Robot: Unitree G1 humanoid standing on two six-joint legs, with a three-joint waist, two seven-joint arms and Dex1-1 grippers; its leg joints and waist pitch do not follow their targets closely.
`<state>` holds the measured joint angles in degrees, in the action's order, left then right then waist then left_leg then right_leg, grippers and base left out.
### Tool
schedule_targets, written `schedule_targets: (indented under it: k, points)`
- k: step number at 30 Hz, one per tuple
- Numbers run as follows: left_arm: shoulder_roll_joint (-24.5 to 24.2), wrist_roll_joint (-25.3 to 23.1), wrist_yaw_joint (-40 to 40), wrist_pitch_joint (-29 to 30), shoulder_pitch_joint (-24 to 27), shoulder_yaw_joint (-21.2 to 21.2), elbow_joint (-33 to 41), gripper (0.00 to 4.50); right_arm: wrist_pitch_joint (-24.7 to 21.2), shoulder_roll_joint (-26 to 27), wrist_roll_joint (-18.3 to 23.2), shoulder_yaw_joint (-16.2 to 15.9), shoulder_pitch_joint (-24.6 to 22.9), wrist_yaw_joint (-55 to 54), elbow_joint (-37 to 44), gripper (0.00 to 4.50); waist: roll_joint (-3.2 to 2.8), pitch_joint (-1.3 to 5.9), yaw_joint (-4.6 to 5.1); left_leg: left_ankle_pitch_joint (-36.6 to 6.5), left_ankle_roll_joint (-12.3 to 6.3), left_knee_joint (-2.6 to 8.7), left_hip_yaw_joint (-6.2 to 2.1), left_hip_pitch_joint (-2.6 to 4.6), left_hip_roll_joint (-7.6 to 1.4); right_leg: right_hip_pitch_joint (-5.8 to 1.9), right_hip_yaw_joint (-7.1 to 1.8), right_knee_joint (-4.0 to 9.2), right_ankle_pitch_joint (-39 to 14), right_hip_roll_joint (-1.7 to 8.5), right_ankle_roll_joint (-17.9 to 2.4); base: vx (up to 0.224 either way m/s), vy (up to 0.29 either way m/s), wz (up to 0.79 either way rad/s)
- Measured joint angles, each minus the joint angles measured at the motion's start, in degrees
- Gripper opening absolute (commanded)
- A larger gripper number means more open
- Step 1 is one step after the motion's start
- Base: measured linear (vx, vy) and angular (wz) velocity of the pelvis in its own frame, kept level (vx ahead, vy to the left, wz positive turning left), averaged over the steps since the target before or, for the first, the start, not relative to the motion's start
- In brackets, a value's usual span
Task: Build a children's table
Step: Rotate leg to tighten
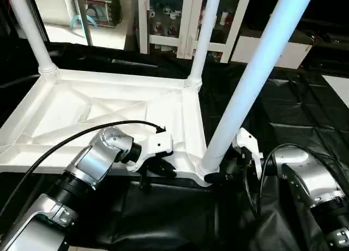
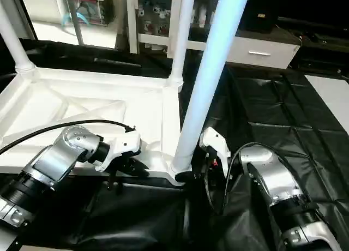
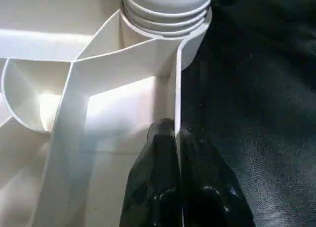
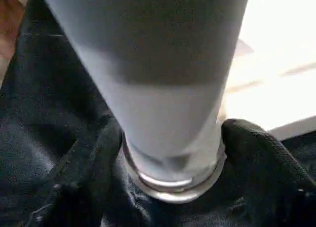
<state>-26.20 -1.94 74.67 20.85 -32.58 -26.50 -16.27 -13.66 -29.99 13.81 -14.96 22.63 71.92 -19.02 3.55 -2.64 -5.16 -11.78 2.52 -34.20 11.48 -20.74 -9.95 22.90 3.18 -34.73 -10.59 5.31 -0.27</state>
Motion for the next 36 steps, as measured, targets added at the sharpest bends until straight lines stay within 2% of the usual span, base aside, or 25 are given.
schedule_targets:
  k: [5, 14, 17, 19, 22, 25, 28, 30, 34, 36]
  points:
    - [-0.3, 0.0, 0.3, 0.2, 0.0, -0.3, 0.2, 0.00, 0.7, 0.2, 0.0, -0.2, 0.1, 1.0, -0.8, 2.79, 0.01, 0.00, 0.04, 0.0, 0.01, -0.20, -0.01, 0.00, -0.01, -0.01, -0.02, -0.16, 0.0, 0.01, 0.0, 0.000, 0.000, 0.00]
    - [-0.8, 0.0, 0.6, 0.6, 0.3, -0.1, 0.4, 0.00, 1.3, 1.6, -0.5, -0.1, 0.1, -0.1, -1.8, 2.66, 0.16, 0.11, 0.20, 0.0, 0.02, -0.23, -0.01, 0.19, -0.03, -0.08, -0.04, -0.25, 0.0, 0.00, 0.0, 0.000, 0.000, 0.00]
    - [0.2, -0.3, -2.3, 1.3, 0.3, 0.9, -0.6, 0.00, 1.8, 3.6, -1.0, 0.7, 0.1, -4.1, -3.4, 2.65, 0.36, 0.24, 0.58, 0.0, 0.09, -0.24, -0.01, 0.52, -0.03, -0.32, -0.07, -0.29, 0.1, -0.01, -0.1, 0.000, 0.000, 0.00]
    - [3.8, -1.1, -8.1, 2.1, -0.8, 2.9, -4.8, 0.00, 0.5, 6.2, -1.3, 3.1, 0.8, -11.6, -6.2, 2.65, 0.34, 0.26, 0.95, 0.0, 0.10, -0.30, -0.04, 0.86, -0.01, -0.66, -0.08, -0.21, -0.1, -0.01, 0.2, 0.000, 0.000, 0.00]
    - [10.1, -1.8, -18.0, 5.2, -2.7, 5.9, -10.2, 0.00, -2.8, 11.6, -2.4, 7.2, 2.6, -25.5, -9.4, 2.65, 0.28, 0.29, 1.87, 0.0, 0.09, -0.33, -0.13, 0.82, 0.05, -0.70, -0.05, 0.09, -0.2, 0.02, 0.3, -0.056, 0.015, -0.03]
    - [15.0, -1.9, -26.4, 6.6, -4.3, 7.5, -13.9, 0.00, -4.1, 15.4, -2.5, 10.4, 4.2, -37.1, -11.7, 2.65, 0.03, 0.36, 2.15, 0.0, 0.09, -0.28, -0.18, 0.71, 0.07, -0.71, 0.04, 0.67, -0.2, 0.02, 0.3, 0.000, 0.000, 0.00]
    - [19.8, -2.2, -35.0, 5.0, -6.8, 8.3, -19.9, 0.00, -3.7, 21.4, -2.7, 13.9, 6.0, -50.7, -14.9, 2.65, -0.16, 0.44, 2.21, 0.0, 0.09, -0.27, -0.15, 0.70, 0.14, -0.73, 0.03, 0.86, -0.2, 0.07, 0.3, 0.000, 0.000, 0.00]
    - [22.1, -2.4, -38.8, 3.5, -8.1, 8.6, -23.1, 0.00, -2.8, 23.7, -3.9, 14.6, 6.8, -57.3, -15.8, 2.65, -0.50, 0.57, 2.00, 0.0, 0.08, -0.25, -0.14, 0.66, 0.19, -0.76, 0.02, 1.02, -0.2, 0.11, 0.3, 0.000, 0.000, 0.00]
    - [24.2, -3.2, -40.7, 0.6, -9.4, 9.4, -27.2, 0.00, -1.8, 25.7, -6.3, 14.6, 7.4, -61.7, -16.6, 2.65, -1.24, 0.84, 1.85, 0.0, 0.07, -0.02, -0.11, 0.67, 0.29, -0.93, -0.03, 1.42, -0.2, 0.14, 0.3, 0.000, 0.000, 0.00]
    - [24.1, -3.9, -41.3, 0.0, -9.7, 9.4, -27.7, 0.00, -1.1, 25.8, -7.7, 14.3, 8.1, -62.0, -17.2, 2.65, -1.21, 0.82, 1.83, 0.0, 0.07, 0.07, -0.13, 0.63, 0.28, -0.92, 0.00, 1.53, -0.2, 0.13, 0.3, 0.000, 0.000, 0.00]
